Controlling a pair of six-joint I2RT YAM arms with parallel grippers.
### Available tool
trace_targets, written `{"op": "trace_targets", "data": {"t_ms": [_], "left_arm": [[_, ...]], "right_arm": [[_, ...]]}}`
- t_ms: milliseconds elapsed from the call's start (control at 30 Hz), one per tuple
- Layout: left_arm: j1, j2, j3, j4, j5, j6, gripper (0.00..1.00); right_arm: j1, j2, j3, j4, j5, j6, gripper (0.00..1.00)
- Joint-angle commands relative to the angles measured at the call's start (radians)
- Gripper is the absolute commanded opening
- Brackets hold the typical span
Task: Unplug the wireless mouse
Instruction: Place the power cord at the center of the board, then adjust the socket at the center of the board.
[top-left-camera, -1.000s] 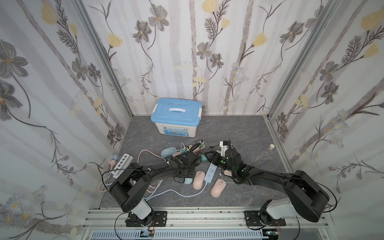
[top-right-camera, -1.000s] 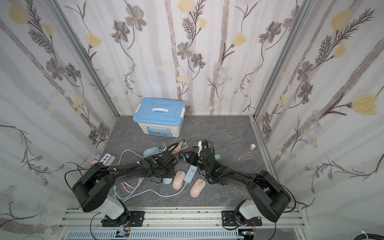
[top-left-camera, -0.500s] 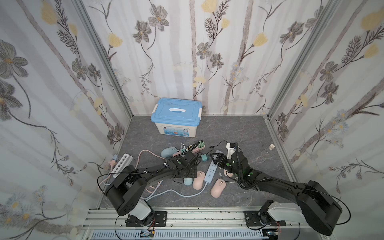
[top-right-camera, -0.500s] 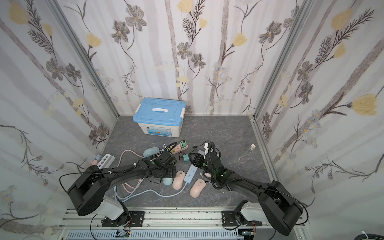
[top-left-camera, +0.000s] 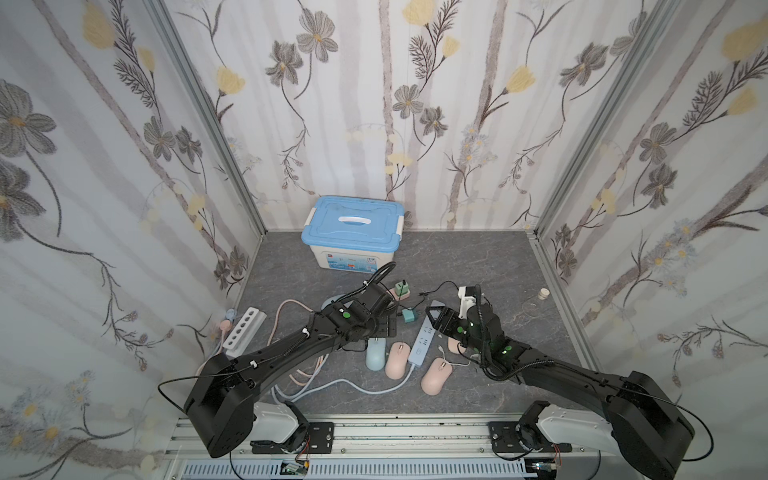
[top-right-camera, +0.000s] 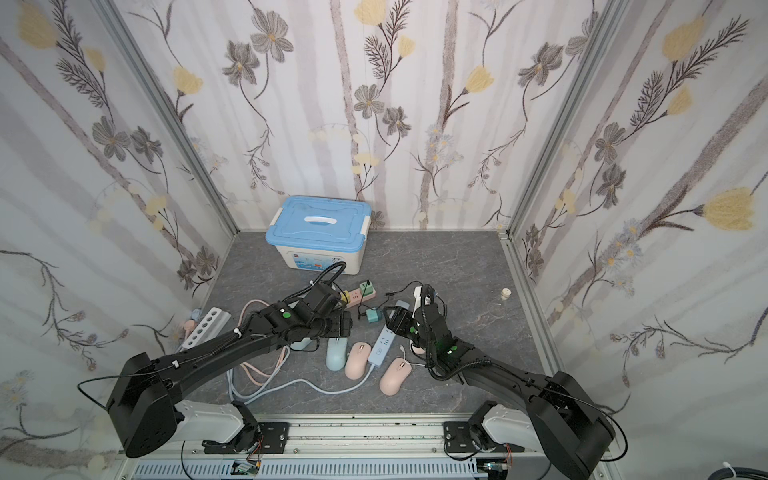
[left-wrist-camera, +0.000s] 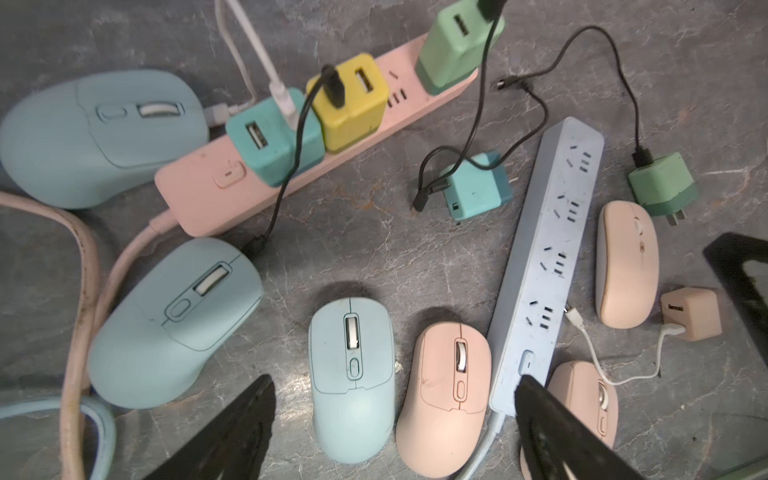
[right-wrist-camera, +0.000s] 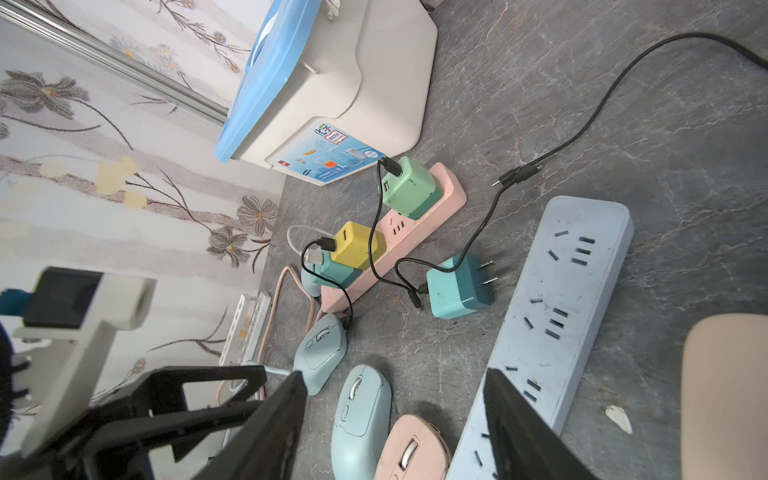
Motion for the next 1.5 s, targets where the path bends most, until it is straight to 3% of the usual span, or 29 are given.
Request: {"op": "trace_targets", "data": {"t_ms": [0,367,567,733,833,1100,1200,1400,1467], "left_arm": [[0.001,0.087,0.127,-0.052,-0.008,0.106,0.91],[0.008,0.492,0.615,-0.243,-0.108,0.386,0.83],[0.022,0.631,0.781,-0.409,-0.209,0.41,0.82],[0.029,0.511,0.62,-0.355,-0.258,0.326,0.83],[0.046,0.397,0.449,-0.249,-0.265,0.257,0.77],[0.207,0.186,0.066,0.089,-0.095,0.083,0.67],[0.274,0.113,-0.038,0.184,-0.058,0.01,0.57],[0.356,0.177,-0.011,0.201,-0.024,-0.005,0.31],[0.369,0.228,0.02,0.207,-0.015,-0.013,0.28]], "right_arm": [[-0.008,-0.013,-0.013,-0.007,0.02,-0.008,0.68],[-0.028,-0.11,-0.093,-0.015,0.02,-0.009,0.68],[-0.043,-0.157,-0.126,-0.017,0.015,-0.015,0.69],[-0.056,-0.17,-0.134,-0.017,0.005,-0.025,0.69],[-0.061,-0.174,-0.134,-0.01,-0.003,-0.03,0.69],[-0.071,-0.202,-0.15,-0.008,-0.009,-0.027,0.69],[-0.073,-0.233,-0.168,-0.01,-0.004,-0.025,0.69],[-0.082,-0.269,-0.177,-0.019,0.005,-0.024,0.69],[-0.083,-0.272,-0.177,-0.021,0.007,-0.022,0.69]]}}
